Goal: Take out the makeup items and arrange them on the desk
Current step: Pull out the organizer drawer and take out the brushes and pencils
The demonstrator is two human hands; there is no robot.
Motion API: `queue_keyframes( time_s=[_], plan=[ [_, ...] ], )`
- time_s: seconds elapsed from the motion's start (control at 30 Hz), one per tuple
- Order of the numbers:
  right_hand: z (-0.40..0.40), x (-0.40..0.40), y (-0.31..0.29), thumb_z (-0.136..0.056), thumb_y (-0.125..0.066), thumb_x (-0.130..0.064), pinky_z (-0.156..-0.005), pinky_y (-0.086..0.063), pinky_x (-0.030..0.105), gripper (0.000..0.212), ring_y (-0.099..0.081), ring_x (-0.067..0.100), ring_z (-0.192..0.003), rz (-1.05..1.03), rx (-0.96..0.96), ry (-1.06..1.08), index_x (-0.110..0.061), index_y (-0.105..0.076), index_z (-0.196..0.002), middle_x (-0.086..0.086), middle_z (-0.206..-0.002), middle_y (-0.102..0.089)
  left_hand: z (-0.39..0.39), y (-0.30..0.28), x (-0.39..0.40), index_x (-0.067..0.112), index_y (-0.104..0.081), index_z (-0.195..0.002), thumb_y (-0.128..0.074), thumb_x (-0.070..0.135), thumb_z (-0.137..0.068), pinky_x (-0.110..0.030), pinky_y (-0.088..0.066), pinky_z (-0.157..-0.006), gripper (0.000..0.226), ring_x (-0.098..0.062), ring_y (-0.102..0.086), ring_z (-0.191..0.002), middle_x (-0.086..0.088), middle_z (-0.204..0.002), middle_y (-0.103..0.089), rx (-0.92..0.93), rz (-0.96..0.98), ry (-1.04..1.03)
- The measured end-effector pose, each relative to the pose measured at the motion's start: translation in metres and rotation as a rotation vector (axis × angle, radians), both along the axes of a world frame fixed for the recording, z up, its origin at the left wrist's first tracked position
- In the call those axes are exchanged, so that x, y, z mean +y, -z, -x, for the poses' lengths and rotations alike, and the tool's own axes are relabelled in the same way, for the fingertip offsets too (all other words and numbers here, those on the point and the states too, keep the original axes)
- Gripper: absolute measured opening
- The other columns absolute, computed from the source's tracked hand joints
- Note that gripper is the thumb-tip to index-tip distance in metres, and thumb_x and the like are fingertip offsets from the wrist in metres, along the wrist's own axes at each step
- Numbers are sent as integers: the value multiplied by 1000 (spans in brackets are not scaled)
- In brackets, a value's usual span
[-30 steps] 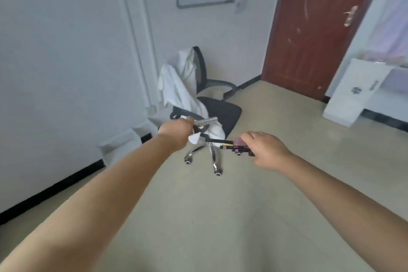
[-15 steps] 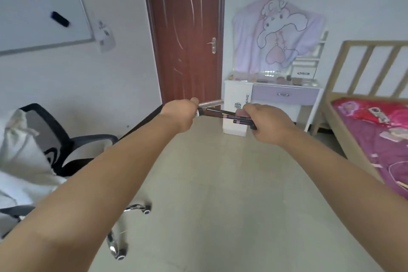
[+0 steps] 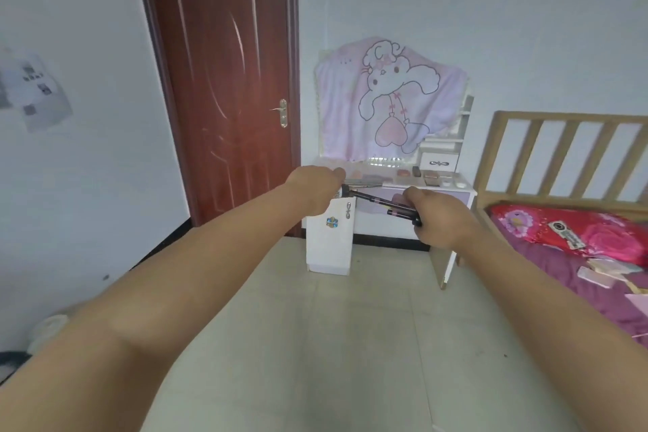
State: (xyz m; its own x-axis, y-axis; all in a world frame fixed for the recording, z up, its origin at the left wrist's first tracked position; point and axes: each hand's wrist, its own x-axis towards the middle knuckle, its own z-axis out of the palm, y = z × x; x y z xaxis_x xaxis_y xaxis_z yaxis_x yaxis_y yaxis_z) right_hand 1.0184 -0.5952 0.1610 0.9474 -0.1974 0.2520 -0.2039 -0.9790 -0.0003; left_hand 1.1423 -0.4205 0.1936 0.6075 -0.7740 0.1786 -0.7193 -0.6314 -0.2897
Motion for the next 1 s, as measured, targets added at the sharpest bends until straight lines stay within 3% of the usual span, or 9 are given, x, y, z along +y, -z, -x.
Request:
queue_keyframes(
  time_s=[0.1, 0.2, 0.27, 0.37, 0.47, 0.77, 0.87, 1.0],
  plan=[
    [-55, -47, -2, -76, -49, -2, -65, -40, 31, 37, -55, 32, -93, 30, -10, 22, -9, -44, -112, 11, -103, -59, -58, 5, -48, 5, -34, -124, -42, -2, -86, -28, -24, -46, 39, -24, -41, -71, 0, -67, -35, 0, 11, 31],
    [-113, -101, 6, -77, -49, -2, -70, -47, 36, 38, -56, 30, -92, 30, 18, 24, -10, -44, -114, 11, -103, -60, -120, 16, -96, 5, -35, -120, -42, 0, -86, -31, -31, -56, 34, -24, -41, -72, -8, -82, -46, 7, 6, 35],
    [-157, -142, 13, -77, -49, -3, -71, -48, 35, 39, -55, 29, -95, 41, 27, 18, -9, -43, -115, 11, -107, -58, -165, 24, -132, 6, -36, -119, -41, 0, -87, -31, -30, -53, 33, -23, -41, -71, -9, -82, -49, -5, 8, 19],
    [-223, -202, 14, -77, -50, -4, -73, -48, 34, 41, -53, 28, -100, 27, 32, -9, -11, -43, -117, 10, -111, -58, -226, 24, -187, 5, -37, -116, -40, -1, -87, -26, -22, -44, 30, -22, -40, -66, 0, -65, -31, 0, -13, -8],
    [-286, -260, 10, -76, -49, -2, -80, -49, 38, 42, -55, 28, -101, 0, 45, -48, -11, -44, -117, 8, -112, -59, -289, 18, -240, 5, -37, -115, -41, 0, -87, -26, -21, -43, 29, -18, -36, -56, 1, -64, -28, 0, -11, -48],
    [-472, -401, 36, -80, -50, -6, -71, -42, 31, 40, -56, 28, -99, 23, 82, -62, -14, -42, -118, 8, -111, -57, -477, 42, -386, 7, -38, -115, -44, -2, -84, -25, -21, -43, 33, -13, -30, -50, 2, -64, -28, 23, -69, -129],
    [-533, -447, 52, -82, -53, -13, -68, -36, 29, 39, -56, 27, -99, 48, 109, -29, -13, -41, -119, 8, -109, -56, -545, 60, -437, 8, -38, -115, -43, -2, -84, -25, -20, -44, 33, -20, -39, -60, 1, -66, -30, 28, -48, -97],
    [-621, -510, 65, -81, -55, -13, -71, -43, 32, 40, -57, 27, -98, 55, 126, 42, -13, -41, -118, 7, -108, -56, -634, 85, -503, 7, -37, -119, -41, 0, -87, -24, -21, -46, 33, -26, -45, -71, -11, -93, -50, 17, -50, -13]
  ],
)
